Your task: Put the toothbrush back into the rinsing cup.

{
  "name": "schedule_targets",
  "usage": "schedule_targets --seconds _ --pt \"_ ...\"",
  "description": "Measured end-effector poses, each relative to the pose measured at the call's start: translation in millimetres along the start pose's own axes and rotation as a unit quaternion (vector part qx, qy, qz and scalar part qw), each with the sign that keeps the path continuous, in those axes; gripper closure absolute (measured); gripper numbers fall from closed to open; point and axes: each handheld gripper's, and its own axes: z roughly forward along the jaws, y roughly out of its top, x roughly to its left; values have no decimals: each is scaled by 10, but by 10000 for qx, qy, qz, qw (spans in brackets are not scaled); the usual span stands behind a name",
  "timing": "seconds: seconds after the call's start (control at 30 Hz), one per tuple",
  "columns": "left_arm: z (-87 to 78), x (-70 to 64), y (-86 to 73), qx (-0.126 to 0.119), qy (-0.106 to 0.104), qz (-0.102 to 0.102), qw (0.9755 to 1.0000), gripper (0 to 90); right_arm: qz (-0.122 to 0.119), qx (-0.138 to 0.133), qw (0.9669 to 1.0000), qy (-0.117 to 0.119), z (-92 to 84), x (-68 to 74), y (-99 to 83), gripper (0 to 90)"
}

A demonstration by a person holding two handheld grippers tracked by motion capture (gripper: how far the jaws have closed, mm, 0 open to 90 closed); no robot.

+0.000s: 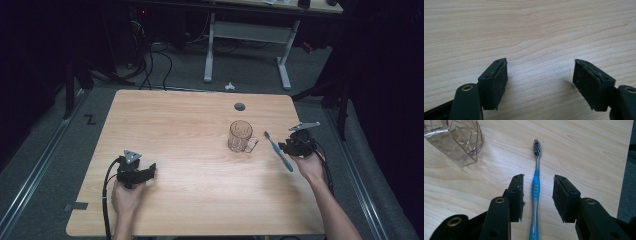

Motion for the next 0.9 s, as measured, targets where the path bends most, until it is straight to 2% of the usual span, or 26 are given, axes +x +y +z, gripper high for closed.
schedule_targets --seconds 0.17,0.27,0.43,0.77,0.9 --pt "-1 6 1 7 -13 -1 10000 285 -96 233 9997 -9 77 -13 89 609" --pt "-2 10 1 4 -37 -16 10000 282 -70 420 9991 -21 134 -30 146 607" --pt "0 12 2 -10 -60 -39 10000 275 -58 573 9983 -21 190 -42 209 603" --pt "0 19 3 -14 -83 -66 9999 272 -58 961 9954 -26 377 -60 320 601" --pt "0 18 3 -14 -70 -70 9999 274 -141 1170 9930 -53 443 -42 368 601"
